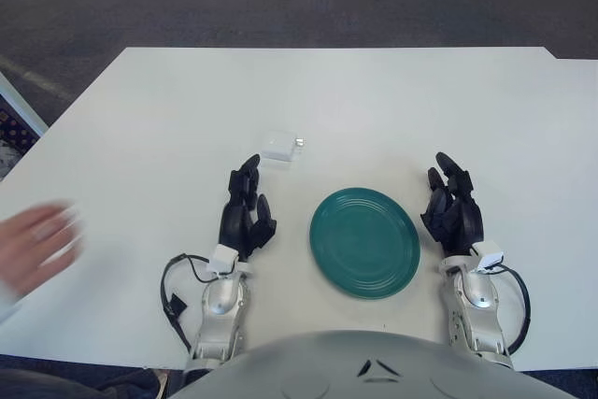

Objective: Put the charger into the plate.

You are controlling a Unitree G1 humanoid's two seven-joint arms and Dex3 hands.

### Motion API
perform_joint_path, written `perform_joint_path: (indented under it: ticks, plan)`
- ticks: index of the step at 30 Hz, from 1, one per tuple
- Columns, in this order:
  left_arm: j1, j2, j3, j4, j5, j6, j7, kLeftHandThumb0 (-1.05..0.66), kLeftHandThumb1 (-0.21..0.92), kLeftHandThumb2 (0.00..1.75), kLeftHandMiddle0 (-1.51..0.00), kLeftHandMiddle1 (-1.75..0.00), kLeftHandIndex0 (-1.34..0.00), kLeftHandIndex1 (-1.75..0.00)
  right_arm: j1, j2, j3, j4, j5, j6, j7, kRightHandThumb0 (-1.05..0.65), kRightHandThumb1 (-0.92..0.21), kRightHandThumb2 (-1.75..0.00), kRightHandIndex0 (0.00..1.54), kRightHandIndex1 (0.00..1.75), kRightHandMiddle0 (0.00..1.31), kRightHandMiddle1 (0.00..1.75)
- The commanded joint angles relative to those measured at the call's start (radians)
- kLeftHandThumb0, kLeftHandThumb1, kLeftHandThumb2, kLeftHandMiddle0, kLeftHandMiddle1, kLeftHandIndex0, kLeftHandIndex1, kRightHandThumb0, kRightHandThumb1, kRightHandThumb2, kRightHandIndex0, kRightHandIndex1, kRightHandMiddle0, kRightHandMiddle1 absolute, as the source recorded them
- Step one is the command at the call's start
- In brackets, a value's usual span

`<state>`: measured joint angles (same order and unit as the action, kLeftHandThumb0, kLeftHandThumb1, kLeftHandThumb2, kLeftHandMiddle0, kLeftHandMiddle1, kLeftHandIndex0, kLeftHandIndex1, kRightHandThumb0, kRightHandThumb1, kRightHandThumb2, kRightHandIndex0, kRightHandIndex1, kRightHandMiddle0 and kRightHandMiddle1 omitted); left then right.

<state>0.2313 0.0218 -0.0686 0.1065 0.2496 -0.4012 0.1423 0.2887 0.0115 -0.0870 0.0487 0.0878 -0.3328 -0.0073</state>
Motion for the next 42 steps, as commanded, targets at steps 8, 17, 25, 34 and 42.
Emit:
perform_joint_path:
  ticks: [8, 17, 25, 34, 42]
  plan:
    - [-0.366, 0.421, -0.072, 0.162, 0.540, -0.060, 0.181, -1.05, 0.92, 0.53, -0.15, 0.00, 0.00, -0.70, 0.026, 0.021, 0.003, 0.092, -0.012, 0.057, -0.023, -0.71, -0.92, -0.82, 0.16, 0.01, 0.00, 0.56]
    - [-0.374, 0.440, -0.137, 0.120, 0.518, -0.126, 0.157, -1.05, 0.92, 0.49, -0.18, -0.01, 0.00, -0.66, 0.031, 0.036, 0.003, 0.113, -0.008, 0.025, -0.029, -0.72, -0.92, -0.81, 0.16, 0.00, 0.00, 0.61]
    - [-0.087, 0.265, -0.233, -0.089, 0.119, 0.007, -0.089, -1.05, 0.92, 0.70, -0.31, -0.05, 0.00, -0.71, 0.045, 0.044, -0.006, 0.120, -0.003, 0.012, -0.035, -0.73, -0.92, -0.81, 0.16, 0.00, 0.00, 0.64]
    - [0.122, -0.013, -0.256, -0.161, -0.306, 0.188, -0.150, -1.04, 0.92, 0.84, -0.53, -0.14, -0.04, -0.93, 0.039, 0.029, -0.013, 0.133, -0.012, 0.015, -0.040, -0.73, -0.92, -0.81, 0.16, 0.00, 0.00, 0.64]
    - [0.081, -0.011, -0.215, -0.192, -0.147, 0.235, -0.074, -1.05, 0.92, 0.93, -0.45, -0.08, -0.07, -0.93, 0.015, 0.015, -0.010, 0.156, -0.020, 0.012, -0.036, -0.73, -0.92, -0.83, 0.16, 0.00, 0.00, 0.63]
